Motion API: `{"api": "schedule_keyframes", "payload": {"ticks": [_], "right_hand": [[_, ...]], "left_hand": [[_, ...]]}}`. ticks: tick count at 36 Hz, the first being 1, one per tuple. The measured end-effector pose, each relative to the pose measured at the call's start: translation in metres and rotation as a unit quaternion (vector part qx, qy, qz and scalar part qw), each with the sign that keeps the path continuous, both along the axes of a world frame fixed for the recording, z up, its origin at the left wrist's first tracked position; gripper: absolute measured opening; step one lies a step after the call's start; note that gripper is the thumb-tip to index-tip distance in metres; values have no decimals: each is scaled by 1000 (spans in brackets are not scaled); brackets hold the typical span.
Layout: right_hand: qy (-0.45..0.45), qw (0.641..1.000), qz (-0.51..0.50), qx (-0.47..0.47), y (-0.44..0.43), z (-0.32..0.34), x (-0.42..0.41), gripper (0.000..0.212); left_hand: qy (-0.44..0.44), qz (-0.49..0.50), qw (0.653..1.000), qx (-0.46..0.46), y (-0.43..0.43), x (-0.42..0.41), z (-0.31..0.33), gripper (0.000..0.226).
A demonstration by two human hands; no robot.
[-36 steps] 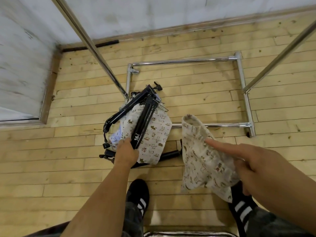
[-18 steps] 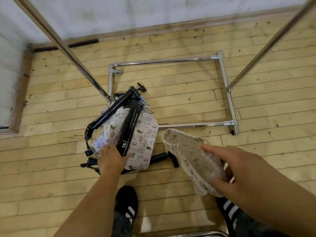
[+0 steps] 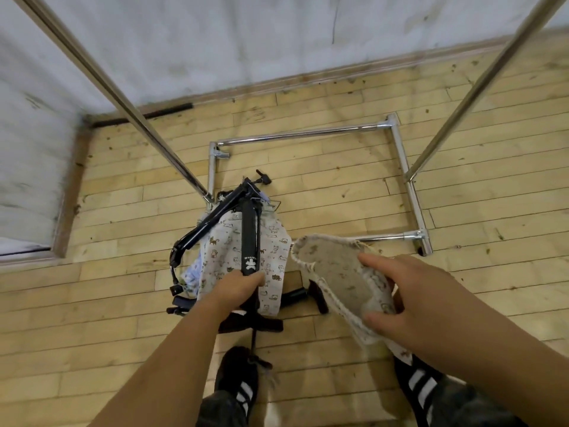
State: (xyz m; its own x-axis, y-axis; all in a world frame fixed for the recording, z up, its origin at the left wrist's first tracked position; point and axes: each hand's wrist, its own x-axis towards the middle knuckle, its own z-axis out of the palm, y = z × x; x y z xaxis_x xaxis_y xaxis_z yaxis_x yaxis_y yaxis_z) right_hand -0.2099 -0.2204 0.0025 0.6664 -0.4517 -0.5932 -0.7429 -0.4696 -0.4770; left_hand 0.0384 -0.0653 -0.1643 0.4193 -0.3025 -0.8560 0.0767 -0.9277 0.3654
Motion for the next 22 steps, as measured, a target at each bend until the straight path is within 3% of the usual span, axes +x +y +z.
{"api": "schedule_keyframes", "payload": {"ticks": [4,7,14,22], "right_hand": [[-52,999,0,-9,1,1,-4,81],[-99,995,-8,-11,1,0,-6,79],[-160,987,-14,-25,-1,3,-9,101],[-169,982,59,-53,3,8,-8,102]], "left_hand": [[48,45,997,-38,-19,-20,59,23],[64,68,994,-57,-24,-31,109,44],[107,33,982,-150,-16,-67,219,42],[184,-1,965,-186,-8,-110,236,43]]}}
